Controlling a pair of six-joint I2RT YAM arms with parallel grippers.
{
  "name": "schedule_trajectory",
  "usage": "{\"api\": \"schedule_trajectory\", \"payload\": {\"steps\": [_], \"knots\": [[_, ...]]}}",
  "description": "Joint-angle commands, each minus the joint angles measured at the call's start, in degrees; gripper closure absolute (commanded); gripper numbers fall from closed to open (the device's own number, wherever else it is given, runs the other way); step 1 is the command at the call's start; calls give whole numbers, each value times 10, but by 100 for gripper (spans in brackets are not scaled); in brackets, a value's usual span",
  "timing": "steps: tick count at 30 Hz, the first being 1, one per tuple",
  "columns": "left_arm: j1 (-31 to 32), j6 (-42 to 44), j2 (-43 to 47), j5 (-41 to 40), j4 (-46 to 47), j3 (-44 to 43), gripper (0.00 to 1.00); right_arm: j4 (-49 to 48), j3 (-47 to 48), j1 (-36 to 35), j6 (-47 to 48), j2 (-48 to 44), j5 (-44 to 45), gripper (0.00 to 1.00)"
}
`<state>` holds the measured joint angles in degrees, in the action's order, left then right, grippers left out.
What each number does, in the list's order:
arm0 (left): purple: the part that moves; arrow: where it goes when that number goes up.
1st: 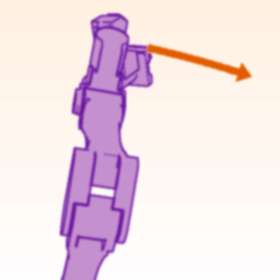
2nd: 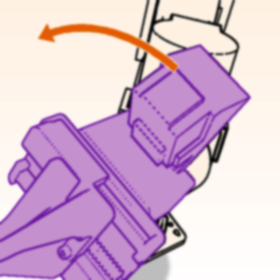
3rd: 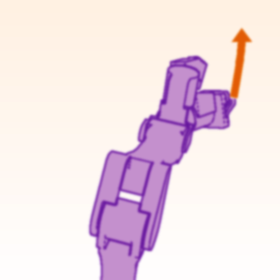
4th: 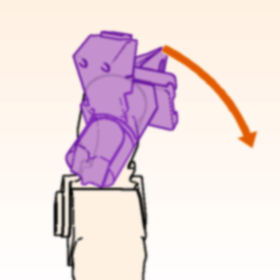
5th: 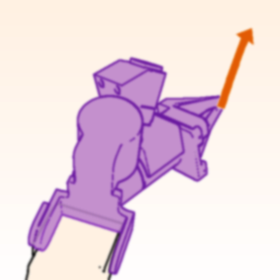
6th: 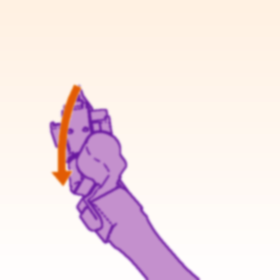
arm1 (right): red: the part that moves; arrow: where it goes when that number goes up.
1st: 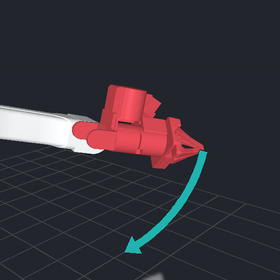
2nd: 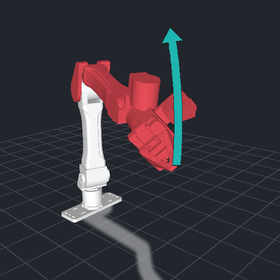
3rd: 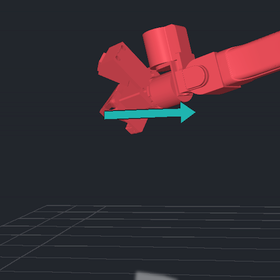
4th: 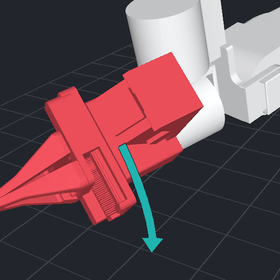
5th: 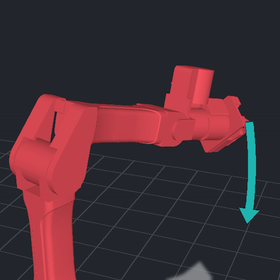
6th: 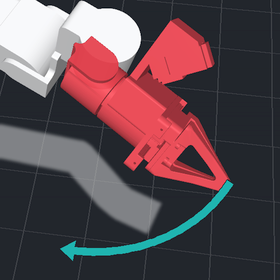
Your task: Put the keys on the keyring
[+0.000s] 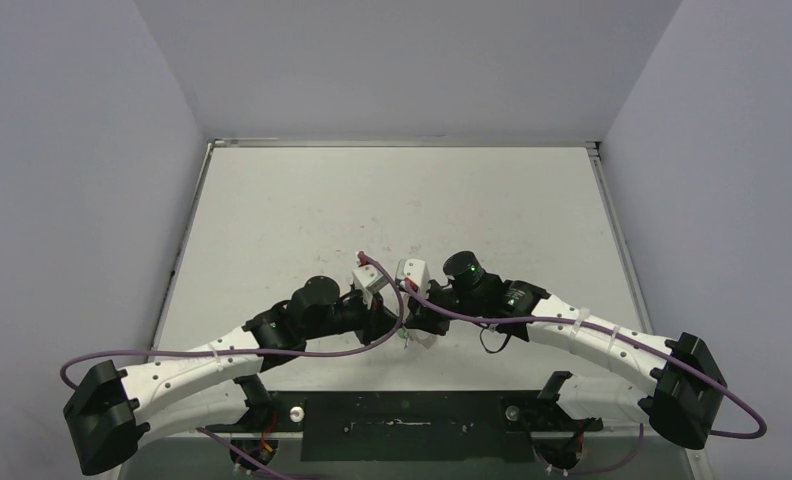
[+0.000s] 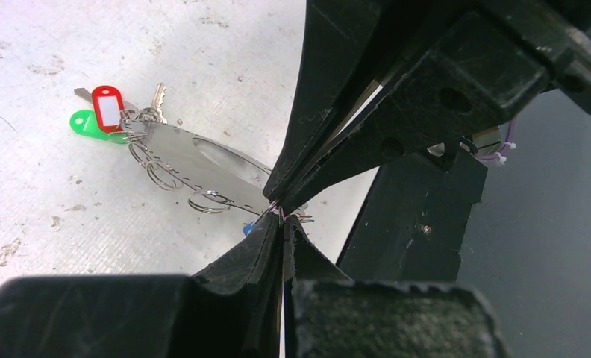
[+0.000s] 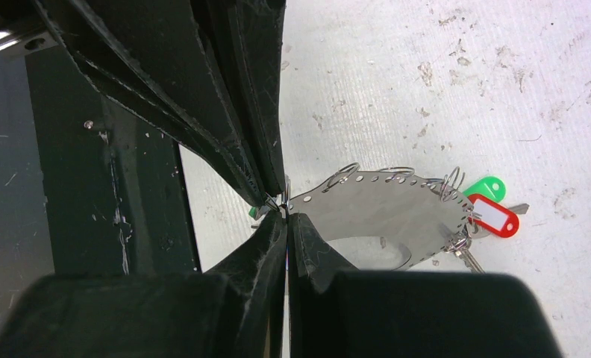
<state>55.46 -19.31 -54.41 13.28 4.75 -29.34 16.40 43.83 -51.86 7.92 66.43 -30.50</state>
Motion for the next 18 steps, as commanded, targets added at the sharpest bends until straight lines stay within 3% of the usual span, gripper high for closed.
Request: {"api": "schedule_trajectory", "payload": {"steps": [1, 18], "knots": [[3, -1, 7, -20, 21, 0, 100, -23, 30, -4, 2, -3, 1, 100], [3, -3, 43, -68, 4, 22, 100, -34, 26, -6, 2, -11, -9, 100]]}}
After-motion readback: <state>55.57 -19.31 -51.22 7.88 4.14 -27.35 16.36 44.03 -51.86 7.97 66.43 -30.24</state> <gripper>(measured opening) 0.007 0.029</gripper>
